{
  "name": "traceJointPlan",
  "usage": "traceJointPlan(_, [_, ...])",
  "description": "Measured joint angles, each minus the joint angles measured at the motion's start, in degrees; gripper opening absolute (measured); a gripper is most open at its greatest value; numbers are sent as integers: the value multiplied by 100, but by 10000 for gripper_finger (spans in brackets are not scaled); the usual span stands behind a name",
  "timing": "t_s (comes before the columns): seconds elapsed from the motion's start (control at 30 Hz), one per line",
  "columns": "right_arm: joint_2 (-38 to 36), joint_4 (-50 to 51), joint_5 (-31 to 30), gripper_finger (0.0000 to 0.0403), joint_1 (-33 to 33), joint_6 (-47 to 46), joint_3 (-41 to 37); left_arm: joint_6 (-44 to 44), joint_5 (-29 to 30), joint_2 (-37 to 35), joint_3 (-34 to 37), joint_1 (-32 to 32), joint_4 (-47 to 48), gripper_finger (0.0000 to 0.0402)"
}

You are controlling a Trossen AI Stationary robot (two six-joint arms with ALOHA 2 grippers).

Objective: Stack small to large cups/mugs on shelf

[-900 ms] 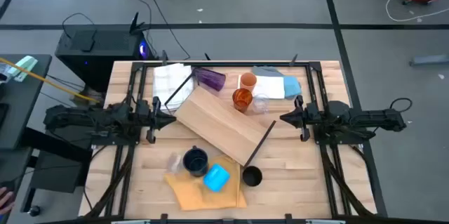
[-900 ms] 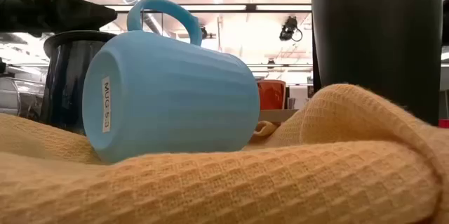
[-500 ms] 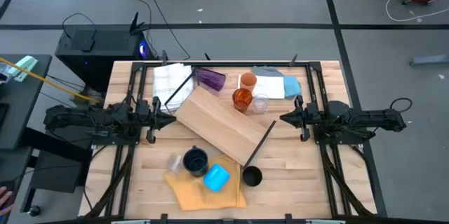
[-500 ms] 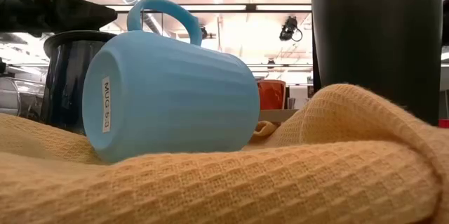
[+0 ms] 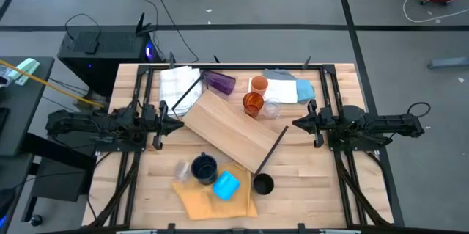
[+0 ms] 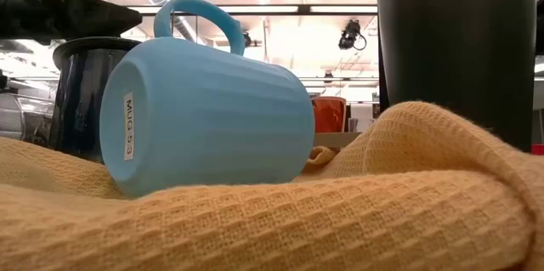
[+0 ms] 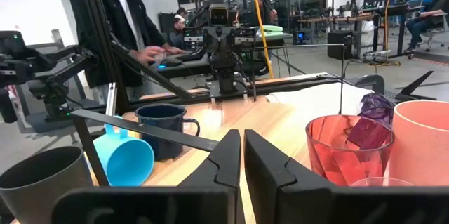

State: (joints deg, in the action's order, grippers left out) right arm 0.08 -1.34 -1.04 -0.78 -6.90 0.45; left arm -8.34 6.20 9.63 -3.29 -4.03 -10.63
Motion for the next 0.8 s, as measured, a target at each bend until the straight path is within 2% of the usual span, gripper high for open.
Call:
traceJointPlan(0.43, [0,0,1,27,0,-2,0,0,0,1,0,-1,2,28])
traceJointPlan(0.8, [-1,0,1,27,0,0,0,0,1,1,-1,-1,2,40])
